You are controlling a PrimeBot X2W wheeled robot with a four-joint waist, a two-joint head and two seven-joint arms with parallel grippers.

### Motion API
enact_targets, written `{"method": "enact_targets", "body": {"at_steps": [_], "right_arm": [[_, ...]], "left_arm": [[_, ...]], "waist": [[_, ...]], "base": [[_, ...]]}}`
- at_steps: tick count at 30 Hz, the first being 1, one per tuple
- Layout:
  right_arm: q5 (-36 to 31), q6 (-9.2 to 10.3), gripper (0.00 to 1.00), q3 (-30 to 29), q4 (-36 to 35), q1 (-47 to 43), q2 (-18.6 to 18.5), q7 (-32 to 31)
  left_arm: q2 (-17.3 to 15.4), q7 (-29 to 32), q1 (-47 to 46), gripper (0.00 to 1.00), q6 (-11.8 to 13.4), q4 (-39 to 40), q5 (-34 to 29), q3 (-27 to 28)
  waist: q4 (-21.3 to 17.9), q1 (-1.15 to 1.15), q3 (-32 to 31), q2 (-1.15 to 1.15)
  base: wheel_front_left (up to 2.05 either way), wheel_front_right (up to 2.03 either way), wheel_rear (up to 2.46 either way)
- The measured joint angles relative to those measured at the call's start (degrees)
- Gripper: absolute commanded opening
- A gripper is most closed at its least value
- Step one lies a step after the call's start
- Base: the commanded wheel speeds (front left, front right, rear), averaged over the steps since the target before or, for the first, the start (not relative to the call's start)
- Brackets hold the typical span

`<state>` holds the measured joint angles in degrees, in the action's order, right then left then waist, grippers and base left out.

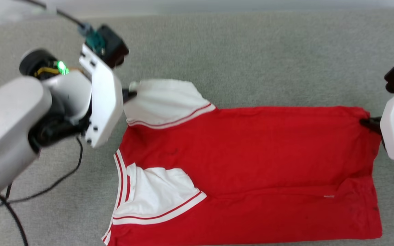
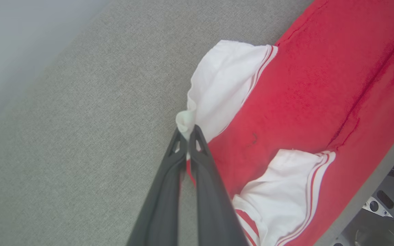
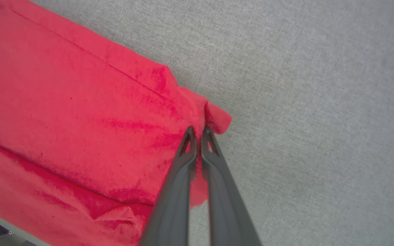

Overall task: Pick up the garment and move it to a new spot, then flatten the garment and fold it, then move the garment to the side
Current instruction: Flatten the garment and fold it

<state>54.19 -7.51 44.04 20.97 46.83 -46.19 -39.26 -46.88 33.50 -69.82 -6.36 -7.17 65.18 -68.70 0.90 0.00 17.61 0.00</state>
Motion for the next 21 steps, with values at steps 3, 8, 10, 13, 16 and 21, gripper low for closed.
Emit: {"method": "enact_targets", "body": {"at_steps": [3,8,10,13,16,21], "right_arm": [[0.82,0.0,0.0,0.74,-1.51,-2.04,-0.88,2.33],[2.05,0.0,0.0,1.63,-3.87,-6.2,-2.55,5.56],[2.47,0.0,0.0,1.94,-4.58,-8.06,-3.1,6.69],[2.93,0.0,0.0,2.47,-5.8,-11.14,-4.01,8.32],[3.45,0.0,0.0,3.15,-6.61,-14.64,-4.75,9.31],[3.9,0.0,0.0,3.49,-7.15,-19.18,-5.52,10.85]], "left_arm": [[-1.98,-1.01,2.91,0.0,1.02,2.66,0.02,-0.75],[-6.08,-2.46,8.95,0.0,3.39,8.0,0.04,-1.82],[-7.57,-3.04,11.62,0.0,4.48,9.81,0.21,-2.25],[-9.32,-3.94,15.84,0.0,5.92,12.33,0.73,-2.96],[-10.71,-4.49,20.25,0.0,7.38,14.88,1.15,-3.42],[-12.06,-5.99,27.35,0.0,8.99,16.75,2.69,-3.96]], "waist": [[-0.27,0.0,-2.11,0.0],[-0.71,0.0,-5.0,0.0],[-0.85,0.0,-6.04,0.0],[-1.0,0.0,-7.49,0.0],[-1.13,-0.01,-8.75,0.0],[-1.35,-0.01,-9.54,0.0]], "base": [[0.0,0.0,0.0],[0.0,0.0,0.0],[0.0,0.0,0.0],[0.0,0.0,0.0],[0.0,0.0,0.0],[0.0,0.0,0.0]]}}
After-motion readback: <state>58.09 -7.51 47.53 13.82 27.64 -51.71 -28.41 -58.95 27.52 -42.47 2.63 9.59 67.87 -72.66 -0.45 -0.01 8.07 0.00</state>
